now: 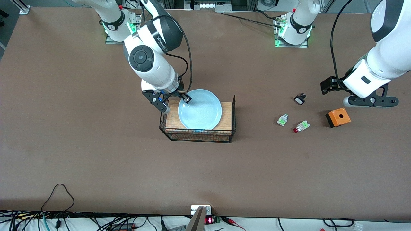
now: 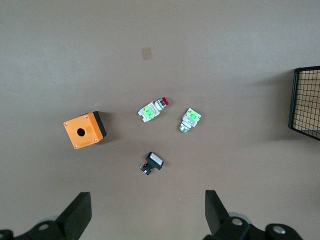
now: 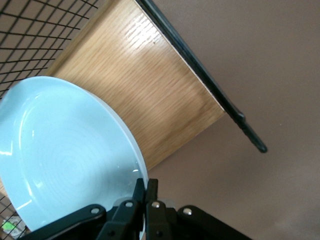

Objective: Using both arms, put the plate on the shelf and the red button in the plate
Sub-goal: 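Carry the plate onto the wire basket with the right gripper, then release the plate and withdraw the right gripper while the left gripper reaches the switch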

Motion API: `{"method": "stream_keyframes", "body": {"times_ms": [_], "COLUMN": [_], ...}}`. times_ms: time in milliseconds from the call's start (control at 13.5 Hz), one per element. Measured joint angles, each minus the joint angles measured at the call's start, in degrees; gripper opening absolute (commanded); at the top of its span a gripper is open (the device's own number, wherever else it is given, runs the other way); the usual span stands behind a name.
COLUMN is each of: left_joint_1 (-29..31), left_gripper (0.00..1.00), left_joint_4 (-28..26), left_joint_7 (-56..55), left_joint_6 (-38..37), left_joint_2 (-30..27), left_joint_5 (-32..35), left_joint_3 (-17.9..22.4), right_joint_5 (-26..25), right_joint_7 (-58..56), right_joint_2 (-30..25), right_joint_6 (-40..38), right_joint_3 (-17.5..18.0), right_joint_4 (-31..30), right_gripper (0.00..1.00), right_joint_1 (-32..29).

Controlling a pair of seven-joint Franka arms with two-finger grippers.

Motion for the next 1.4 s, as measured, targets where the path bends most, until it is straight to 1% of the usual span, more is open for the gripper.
{"method": "stream_keyframes", "body": {"times_ms": [74,148,222,295,443,591,665,812,960,1108,1256,1403], "left_joint_1": [0.0,-0.01,-0.03,-0.06,-0.07,-0.05,0.03,0.25,0.35,0.75,1.45,2.61], "left_gripper": [1.0,1.0,1.0,1.0,1.0,1.0,1.0,1.0,1.0,1.0,1.0,1.0], "left_joint_4": [0.13,0.39,0.54,0.54,0.53,0.37,0.28,0.18,-0.38,-2.89,-7.59,-12.81], "left_joint_7": [0.0,0.0,0.0,0.0,0.0,0.04,0.08,1.87,8.66,18.26,27.73,34.85], "left_joint_6": [0.0,0.0,0.0,0.0,0.0,-0.37,-0.35,0.87,5.56,11.99,21.25,30.43], "left_joint_2": [0.0,-0.01,0.0,0.1,0.77,2.62,4.34,8.77,13.36,16.2,17.51,18.41], "left_joint_5": [0.0,0.0,0.0,0.0,0.0,0.0,0.0,0.0,0.01,0.04,1.2,1.96], "left_joint_3": [-0.25,-0.43,-0.53,-0.58,-0.63,-0.62,-0.56,-0.38,-0.22,-0.14,-0.05,0.06], "right_joint_5": [0.0,-0.12,-0.42,-1.08,-2.07,-2.66,-2.73,-2.93,-2.99,-3.02,-3.08,-3.13], "right_joint_7": [-0.01,-0.06,-0.26,-0.34,-0.91,-1.15,-1.22,-1.28,-2.55,-7.44,-15.33,-25.78], "right_joint_2": [0.42,0.66,0.71,0.71,0.62,-0.35,-1.43,-4.33,-7.06,-8.73,-9.65,-9.78], "right_joint_6": [0.16,0.21,0.22,0.54,0.99,0.16,-1.69,-7.88,-16.33,-22.8,-25.13,-25.59], "right_joint_3": [-0.01,-0.04,-0.1,-0.31,-0.99,-1.7,-2.17,-3.51,-5.55,-8.24,-12.26,-15.63], "right_joint_4": [0.0,0.0,0.0,0.04,0.37,1.26,1.93,4.46,8.65,12.81,14.63,14.9], "right_gripper": [0.02,0.16,0.76,1.0,1.0,1.0,1.0,1.0,1.0,1.0,1.0,1.0], "right_joint_1": [0.0,0.0,0.0,-0.02,-0.14,-0.15,-0.18,-0.59,-1.96,-3.53,-4.65,-6.72]}}
